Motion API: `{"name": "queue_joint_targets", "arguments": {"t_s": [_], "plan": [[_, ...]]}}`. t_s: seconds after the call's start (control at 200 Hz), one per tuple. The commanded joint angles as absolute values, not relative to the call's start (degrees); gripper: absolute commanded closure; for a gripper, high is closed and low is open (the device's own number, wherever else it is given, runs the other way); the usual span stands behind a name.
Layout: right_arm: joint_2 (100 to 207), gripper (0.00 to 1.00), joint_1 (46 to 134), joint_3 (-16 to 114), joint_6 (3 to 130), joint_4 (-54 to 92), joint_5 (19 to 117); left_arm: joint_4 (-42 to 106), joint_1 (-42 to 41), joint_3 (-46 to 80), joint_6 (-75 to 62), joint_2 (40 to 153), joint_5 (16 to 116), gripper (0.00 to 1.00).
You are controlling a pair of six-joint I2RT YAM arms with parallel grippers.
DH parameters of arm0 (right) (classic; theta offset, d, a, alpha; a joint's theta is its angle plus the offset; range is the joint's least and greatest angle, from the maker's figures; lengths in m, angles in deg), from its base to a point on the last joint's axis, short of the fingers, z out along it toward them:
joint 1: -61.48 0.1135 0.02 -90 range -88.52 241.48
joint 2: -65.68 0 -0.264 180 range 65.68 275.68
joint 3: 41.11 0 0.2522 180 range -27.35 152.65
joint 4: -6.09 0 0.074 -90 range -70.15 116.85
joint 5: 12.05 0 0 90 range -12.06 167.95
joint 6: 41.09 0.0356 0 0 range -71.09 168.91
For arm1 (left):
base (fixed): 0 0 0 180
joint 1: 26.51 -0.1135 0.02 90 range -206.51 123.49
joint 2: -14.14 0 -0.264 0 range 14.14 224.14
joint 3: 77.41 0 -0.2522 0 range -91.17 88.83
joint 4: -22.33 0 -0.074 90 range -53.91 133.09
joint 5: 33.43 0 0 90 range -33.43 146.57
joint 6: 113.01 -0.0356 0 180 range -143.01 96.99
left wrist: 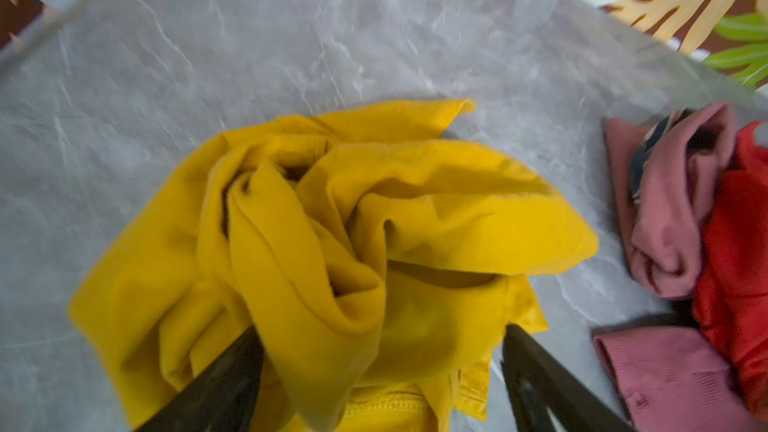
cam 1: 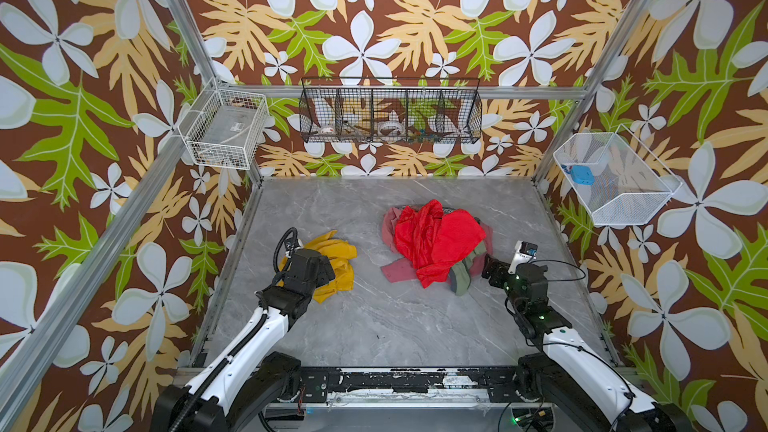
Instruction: Pick out a specific cloth from the pile
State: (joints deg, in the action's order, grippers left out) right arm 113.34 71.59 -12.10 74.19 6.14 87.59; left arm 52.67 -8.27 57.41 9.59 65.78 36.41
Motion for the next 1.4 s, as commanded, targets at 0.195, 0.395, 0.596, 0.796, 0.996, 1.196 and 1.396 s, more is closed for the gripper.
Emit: {"name": "queue_joint_targets", "arguments": {"t_s": [0.195,0.395,0.596,0.796,0.996,1.196,1.396], "plan": [[114.54,0.11,71.62,-10.00,71.21,4.47,88.59,61.08,-5.69,47.92,-1.74,71.26,28.59,0.00],[115.27,0.11,71.61,-9.33,70.23,4.30,87.78,61.75,-5.67,40.89,-13.24,82.62,32.63,0.00],[115.08,0.10,71.65,-9.33,68.66,4.82,86.78,63.67,-4.18,39.45,-14.83,92.34,38.61,0.00],[115.41,0.10,71.61,-8.76,66.74,5.09,86.02,65.94,-0.59,37.25,-12.89,102.88,40.40,0.00],[116.03,0.09,71.61,-8.28,65.54,5.37,86.44,66.12,-0.59,36.73,-9.70,110.90,42.35,0.00],[115.65,0.09,71.60,-7.67,64.49,6.22,86.63,65.39,-0.59,36.88,-7.41,114.83,41.79,0.07],[114.76,0.09,71.59,-8.19,64.11,6.65,87.83,62.09,-0.67,38.50,-6.39,114.84,46.11,0.53]]}}
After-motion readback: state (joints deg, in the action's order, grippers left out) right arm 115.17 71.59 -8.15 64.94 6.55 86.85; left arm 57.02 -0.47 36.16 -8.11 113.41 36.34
